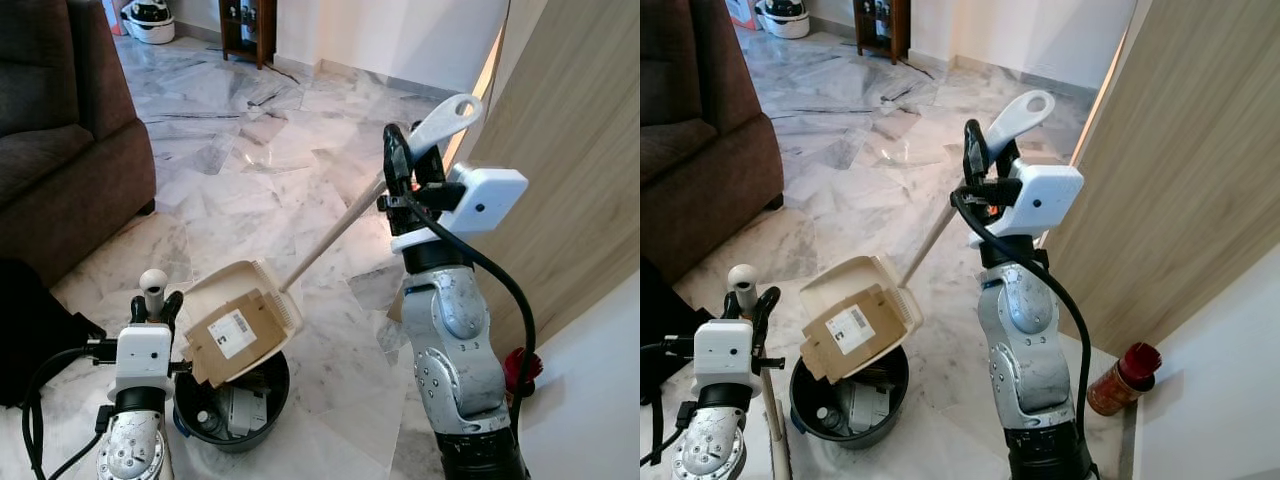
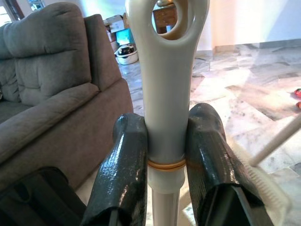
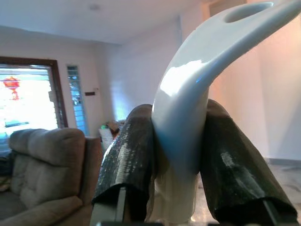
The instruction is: Sweep floor
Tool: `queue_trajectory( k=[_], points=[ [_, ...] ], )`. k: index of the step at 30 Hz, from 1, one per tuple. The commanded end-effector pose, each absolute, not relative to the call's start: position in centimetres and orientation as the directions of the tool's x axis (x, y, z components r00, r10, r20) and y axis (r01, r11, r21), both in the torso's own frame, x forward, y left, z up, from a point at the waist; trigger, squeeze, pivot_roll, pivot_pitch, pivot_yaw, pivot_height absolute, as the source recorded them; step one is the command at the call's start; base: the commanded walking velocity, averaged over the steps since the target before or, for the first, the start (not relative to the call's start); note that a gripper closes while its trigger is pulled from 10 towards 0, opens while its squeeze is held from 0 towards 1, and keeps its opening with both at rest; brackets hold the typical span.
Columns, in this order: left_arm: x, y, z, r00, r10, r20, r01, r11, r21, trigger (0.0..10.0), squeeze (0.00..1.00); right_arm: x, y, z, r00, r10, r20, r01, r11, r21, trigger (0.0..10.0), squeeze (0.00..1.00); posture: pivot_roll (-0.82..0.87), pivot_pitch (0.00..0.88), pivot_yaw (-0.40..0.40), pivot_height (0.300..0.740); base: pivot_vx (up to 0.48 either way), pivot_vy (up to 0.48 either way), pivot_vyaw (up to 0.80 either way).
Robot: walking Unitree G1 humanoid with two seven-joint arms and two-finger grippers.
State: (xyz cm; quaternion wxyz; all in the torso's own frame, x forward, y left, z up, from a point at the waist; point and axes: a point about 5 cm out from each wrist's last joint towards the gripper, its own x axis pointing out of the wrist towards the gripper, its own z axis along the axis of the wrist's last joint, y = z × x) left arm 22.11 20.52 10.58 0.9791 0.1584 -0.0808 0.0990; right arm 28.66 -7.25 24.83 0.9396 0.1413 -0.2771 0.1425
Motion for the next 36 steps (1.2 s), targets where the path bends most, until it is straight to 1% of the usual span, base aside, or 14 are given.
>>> queue_trajectory(
  k=[1,3,4,6,9,15,17,20,24,27,29,32,36],
  points=[
    [22.2,20.1,11.8,0.958,0.148,0.247,-0.221,0.927,0.302,10.0,0.00,27.2,-7.1,27.0,0.713,0.200,0.672,-0.409,0.897,0.166,10.0,0.00,0.21,0.096,-0.090,0.740,0.000,0.000,0.00],
    [22.3,20.1,11.8,0.958,0.148,0.246,-0.221,0.928,0.301,10.0,0.00,26.5,-6.5,27.1,0.673,0.253,0.695,-0.463,0.877,0.129,10.0,0.00,0.21,0.096,-0.090,0.740,0.000,0.000,0.00],
    [22.3,20.1,11.8,0.958,0.148,0.246,-0.221,0.928,0.301,10.0,0.00,26.5,-6.5,27.1,0.673,0.253,0.695,-0.463,0.877,0.129,10.0,0.00,0.21,0.096,-0.090,0.740,0.000,0.000,0.00],
    [22.3,20.1,11.8,0.958,0.149,0.247,-0.222,0.927,0.301,10.0,0.00,26.1,-6.1,27.2,0.639,0.305,0.706,-0.502,0.861,0.083,10.0,0.00,0.21,0.097,-0.089,0.740,0.000,0.000,0.00],
    [22.3,20.1,11.8,0.957,0.150,0.247,-0.223,0.927,0.302,10.0,0.00,25.9,-6.0,27.2,0.630,0.322,0.707,-0.505,0.861,0.057,10.0,0.00,0.21,0.098,-0.089,0.740,0.000,0.000,0.00],
    [22.2,20.1,11.8,0.957,0.150,0.249,-0.224,0.926,0.302,10.0,0.00,25.9,-6.1,27.2,0.623,0.322,0.713,-0.497,0.867,0.043,10.0,0.00,0.21,0.098,-0.088,0.740,0.000,0.000,0.00],
    [22.2,20.1,11.8,0.956,0.151,0.250,-0.225,0.926,0.302,10.0,0.00,25.6,-5.8,27.3,0.599,0.343,0.723,-0.497,0.868,0.000,10.0,0.00,0.21,0.098,-0.088,0.740,0.000,0.000,0.00],
    [22.2,20.1,11.8,0.957,0.151,0.250,-0.225,0.926,0.303,10.0,0.00,25.5,-5.6,27.2,0.590,0.363,0.721,-0.495,0.868,-0.032,10.0,0.00,0.21,0.099,-0.089,0.740,0.000,0.000,0.00],
    [22.2,20.0,11.8,0.957,0.150,0.250,-0.225,0.926,0.304,10.0,0.00,25.3,-5.2,27.3,0.564,0.391,0.727,-0.463,0.879,-0.114,10.0,0.00,0.21,0.101,-0.089,0.740,0.000,0.000,0.00],
    [22.2,20.0,11.8,0.957,0.150,0.250,-0.225,0.925,0.305,10.0,0.00,25.2,-5.1,27.3,0.553,0.398,0.732,-0.451,0.882,-0.138,10.0,0.00,0.21,0.101,-0.089,0.740,0.000,0.000,0.00],
    [22.2,20.0,11.8,0.956,0.150,0.250,-0.225,0.925,0.305,10.0,0.00,25.1,-5.1,27.5,0.537,0.405,0.740,-0.430,0.886,-0.173,10.0,0.00,0.21,0.101,-0.090,0.740,0.000,0.000,0.00],
    [22.2,20.0,11.8,0.957,0.149,0.250,-0.224,0.926,0.305,10.0,0.00,24.7,-4.6,27.5,0.500,0.452,0.739,-0.420,0.873,-0.249,10.0,0.00,0.21,0.100,-0.089,0.740,0.000,0.000,0.00],
    [22.3,20.0,11.7,0.957,0.148,0.250,-0.223,0.926,0.304,10.0,0.00,24.4,-4.3,27.4,0.487,0.469,0.737,-0.423,0.865,-0.270,10.0,0.00,0.21,0.100,-0.091,0.740,0.000,0.000,0.00]
  ],
)
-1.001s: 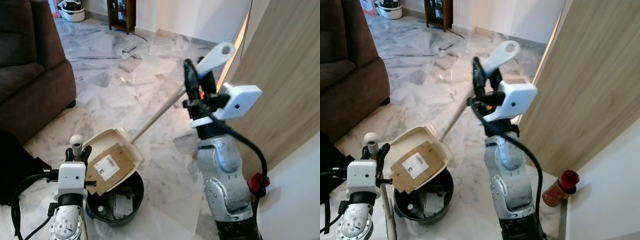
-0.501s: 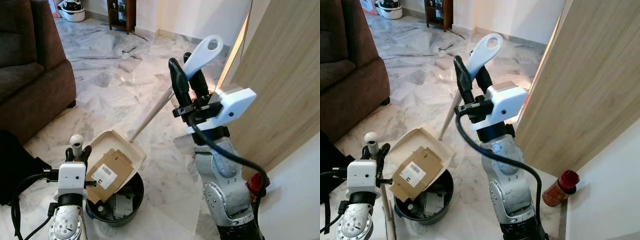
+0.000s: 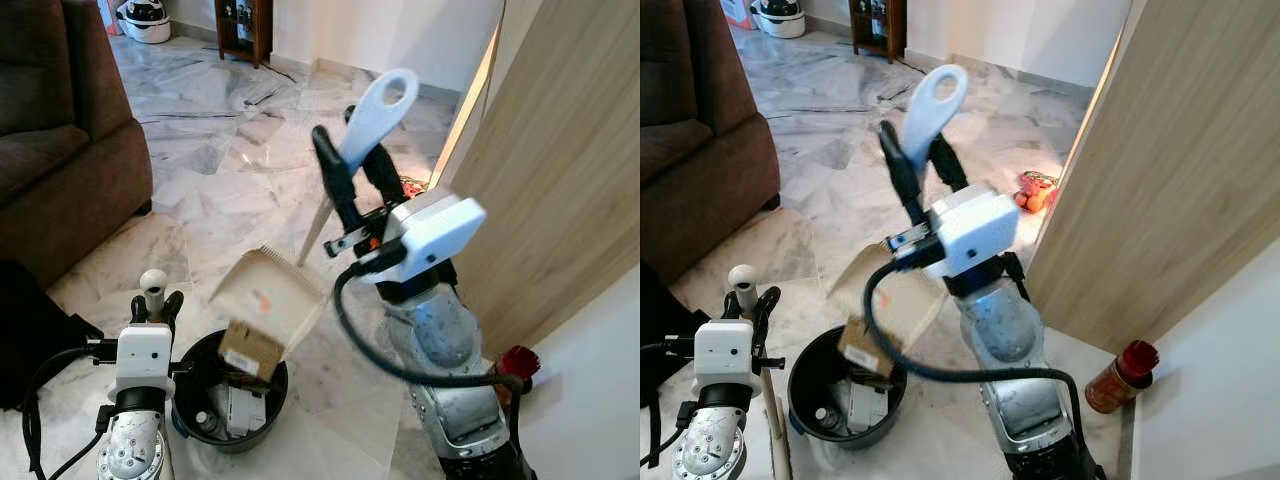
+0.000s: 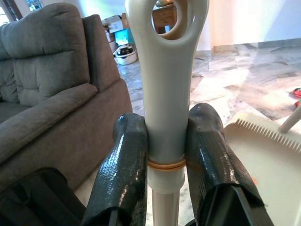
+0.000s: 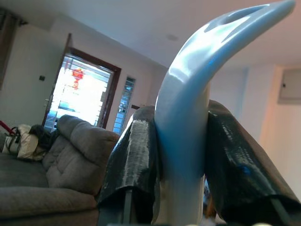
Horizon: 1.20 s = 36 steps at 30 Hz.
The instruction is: Sweep floor
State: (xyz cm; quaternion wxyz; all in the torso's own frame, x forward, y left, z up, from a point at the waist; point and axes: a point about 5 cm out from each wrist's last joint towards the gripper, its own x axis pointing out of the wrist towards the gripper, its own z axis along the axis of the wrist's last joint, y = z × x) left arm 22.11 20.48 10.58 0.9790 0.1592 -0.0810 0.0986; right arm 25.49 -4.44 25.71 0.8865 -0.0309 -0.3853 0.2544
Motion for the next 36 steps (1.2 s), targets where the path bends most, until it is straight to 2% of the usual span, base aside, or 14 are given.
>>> queue_trajectory(
  k=[1,4,7,10,13,17,21,22,26,29,36],
  points=[
    [22.3,20.0,11.7,0.957,0.149,0.250,-0.223,0.926,0.304,10.0,0.00,24.5,-4.4,27.3,0.494,0.464,0.735,-0.424,0.867,-0.263,10.0,0.00,0.21,0.100,-0.091,0.740,0.000,0.000,0.00],
    [22.3,20.0,11.7,0.957,0.149,0.250,-0.224,0.926,0.303,10.0,0.00,24.7,-4.6,27.3,0.508,0.447,0.737,-0.418,0.875,-0.243,10.0,0.00,0.21,0.099,-0.092,0.740,0.000,0.000,0.00],
    [22.3,20.0,11.7,0.956,0.150,0.250,-0.225,0.926,0.302,10.0,0.00,25.5,-5.8,27.8,0.544,0.371,0.753,-0.307,0.923,-0.233,10.0,0.00,0.21,0.098,-0.092,0.740,0.000,0.000,0.00],
    [22.3,19.9,11.7,0.956,0.150,0.251,-0.225,0.927,0.302,10.0,0.00,25.8,-6.2,27.9,0.554,0.347,0.757,-0.266,0.935,-0.234,10.0,0.00,0.21,0.097,-0.092,0.740,0.000,0.000,0.00],
    [22.3,19.9,11.7,0.957,0.149,0.250,-0.223,0.927,0.301,10.0,0.00,27.2,-8.3,27.7,0.616,0.257,0.745,-0.098,0.963,-0.251,10.0,0.00,0.21,0.097,-0.092,0.740,0.000,0.000,0.00],
    [22.3,19.9,11.7,0.957,0.149,0.250,-0.222,0.928,0.300,10.0,0.00,28.0,-9.7,27.6,0.634,0.223,0.740,-0.024,0.962,-0.270,10.0,0.00,0.20,0.094,-0.092,0.740,0.000,0.000,0.00],
    [22.3,19.9,11.6,0.958,0.147,0.248,-0.220,0.929,0.299,10.0,0.00,28.7,-10.4,26.9,0.665,0.211,0.717,0.017,0.955,-0.297,10.0,0.00,0.20,0.092,-0.092,0.740,0.000,0.000,0.00],
    [22.4,19.8,11.5,0.958,0.145,0.246,-0.217,0.929,0.299,10.0,0.00,29.3,-10.7,25.6,0.707,0.215,0.673,0.020,0.946,-0.324,10.0,0.00,0.20,0.091,-0.092,0.740,0.000,0.000,0.00],
    [22.4,19.8,11.4,0.960,0.143,0.243,-0.213,0.931,0.297,10.0,0.00,30.1,-11.3,22.7,0.776,0.219,0.592,0.005,0.936,-0.352,10.0,0.00,0.20,0.089,-0.093,0.740,0.000,0.000,0.00],
    [22.4,19.8,11.2,0.963,0.141,0.231,-0.207,0.933,0.294,10.0,0.00,30.6,-12.2,20.5,0.827,0.193,0.528,-0.001,0.940,-0.342,10.0,0.00,0.20,0.084,-0.093,0.740,0.000,0.000,0.00],
    [22.2,19.7,10.7,0.972,0.116,0.205,-0.174,0.940,0.293,10.0,0.00,31.1,-14.0,17.2,0.889,0.116,0.442,0.033,0.949,-0.314,10.0,0.00,0.21,0.076,-0.084,0.740,0.000,0.000,0.00]
  ],
)
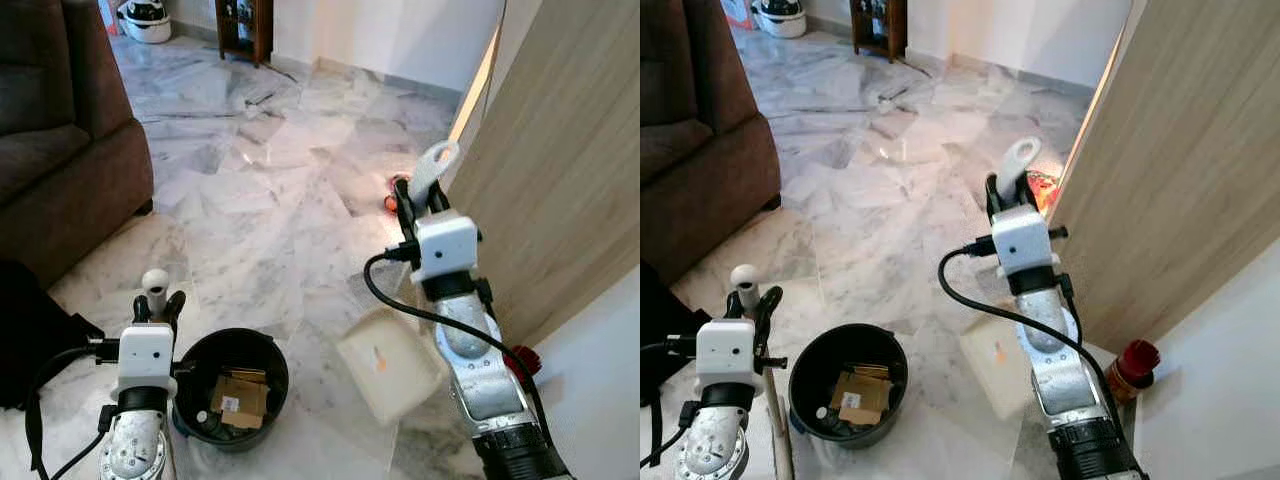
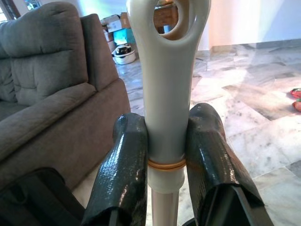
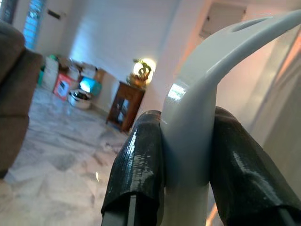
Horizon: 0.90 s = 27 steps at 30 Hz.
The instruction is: Sweep floor
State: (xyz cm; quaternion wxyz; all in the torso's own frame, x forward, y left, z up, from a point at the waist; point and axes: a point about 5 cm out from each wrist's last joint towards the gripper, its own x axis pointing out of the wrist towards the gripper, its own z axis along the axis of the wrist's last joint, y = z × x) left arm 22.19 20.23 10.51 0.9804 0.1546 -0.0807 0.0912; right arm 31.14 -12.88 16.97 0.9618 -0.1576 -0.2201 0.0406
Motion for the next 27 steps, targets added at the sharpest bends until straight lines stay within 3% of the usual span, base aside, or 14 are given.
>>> queue_trajectory(
  k=[1,16,27],
  points=[
    [22.2,19.7,10.7,0.973,0.113,0.203,-0.171,0.940,0.294,10.0,0.00,31.2,-14.1,16.8,0.896,0.110,0.430,0.030,0.951,-0.307,10.0,0.00,0.21,0.076,-0.084,0.740,0.000,0.000,0.00],
    [21.7,19.6,10.5,0.979,0.084,0.185,-0.137,0.947,0.290,10.0,0.00,31.1,-17.5,9.5,0.981,-0.091,0.172,0.111,0.988,-0.107,10.0,0.00,0.21,0.057,-0.074,0.740,0.000,0.000,0.00],
    [21.7,20.1,10.7,0.973,0.120,0.196,-0.169,0.951,0.260,10.0,0.00,31.1,-18.2,8.5,0.984,-0.124,0.131,0.124,0.992,0.007,10.0,0.00,0.20,0.065,-0.076,0.740,0.000,0.000,0.00]
  ],
)
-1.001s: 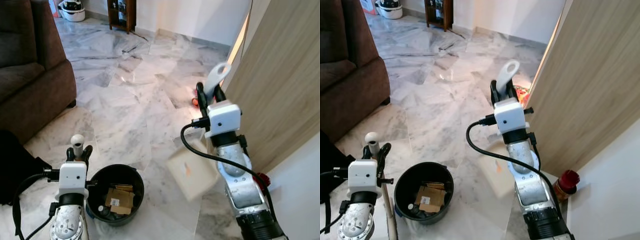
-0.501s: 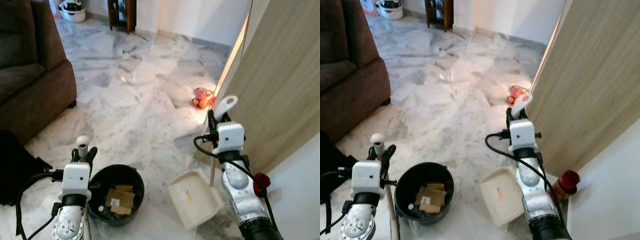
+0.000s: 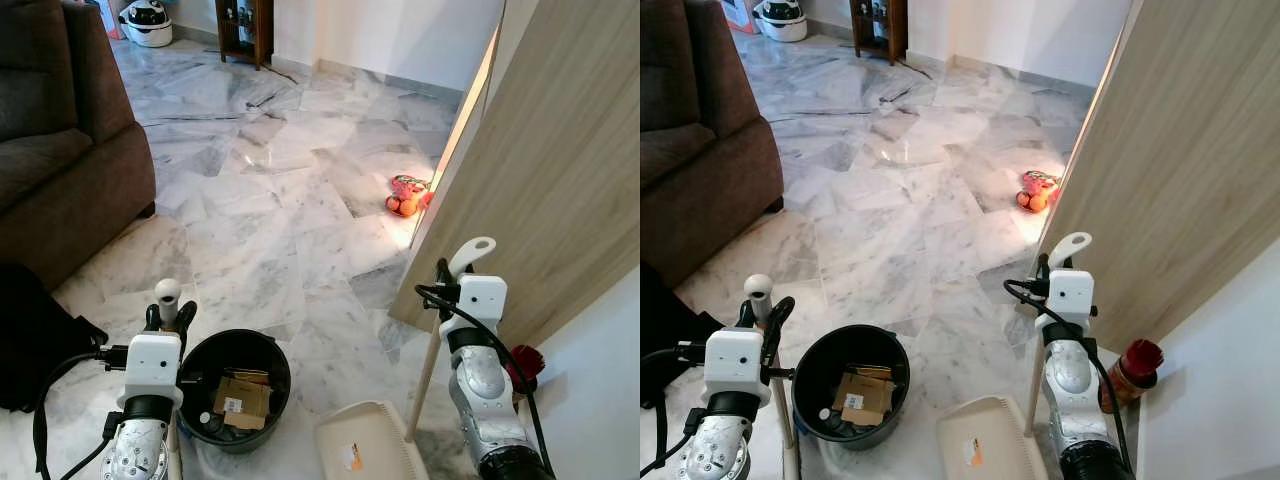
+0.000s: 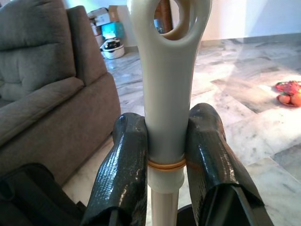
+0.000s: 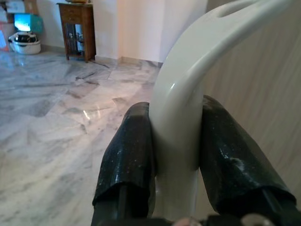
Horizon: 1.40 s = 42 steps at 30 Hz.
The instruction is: Sweep floor
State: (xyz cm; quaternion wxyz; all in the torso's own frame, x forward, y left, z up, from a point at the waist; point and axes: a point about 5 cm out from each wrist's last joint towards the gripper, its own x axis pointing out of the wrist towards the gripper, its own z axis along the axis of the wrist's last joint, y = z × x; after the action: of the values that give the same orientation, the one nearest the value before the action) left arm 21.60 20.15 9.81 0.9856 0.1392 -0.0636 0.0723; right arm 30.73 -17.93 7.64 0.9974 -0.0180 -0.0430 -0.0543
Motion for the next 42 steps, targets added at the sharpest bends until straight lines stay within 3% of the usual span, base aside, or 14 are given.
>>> queue_trajectory(
  k=[1,42],
  points=[
    [21.7,20.1,10.6,0.973,0.123,0.194,-0.172,0.949,0.263,10.0,0.00,31.1,-18.2,8.1,0.986,-0.123,0.117,0.120,0.992,0.033,10.0,0.00,0.20,0.068,-0.079,0.740,0.000,0.000,0.00],
    [22.1,19.5,10.5,0.969,0.130,0.209,-0.181,0.953,0.244,10.0,0.00,30.7,-17.1,7.3,0.993,-0.038,0.111,0.029,0.997,0.077,10.0,0.00,0.18,0.083,-0.091,0.740,0.000,0.000,0.00]
  ],
)
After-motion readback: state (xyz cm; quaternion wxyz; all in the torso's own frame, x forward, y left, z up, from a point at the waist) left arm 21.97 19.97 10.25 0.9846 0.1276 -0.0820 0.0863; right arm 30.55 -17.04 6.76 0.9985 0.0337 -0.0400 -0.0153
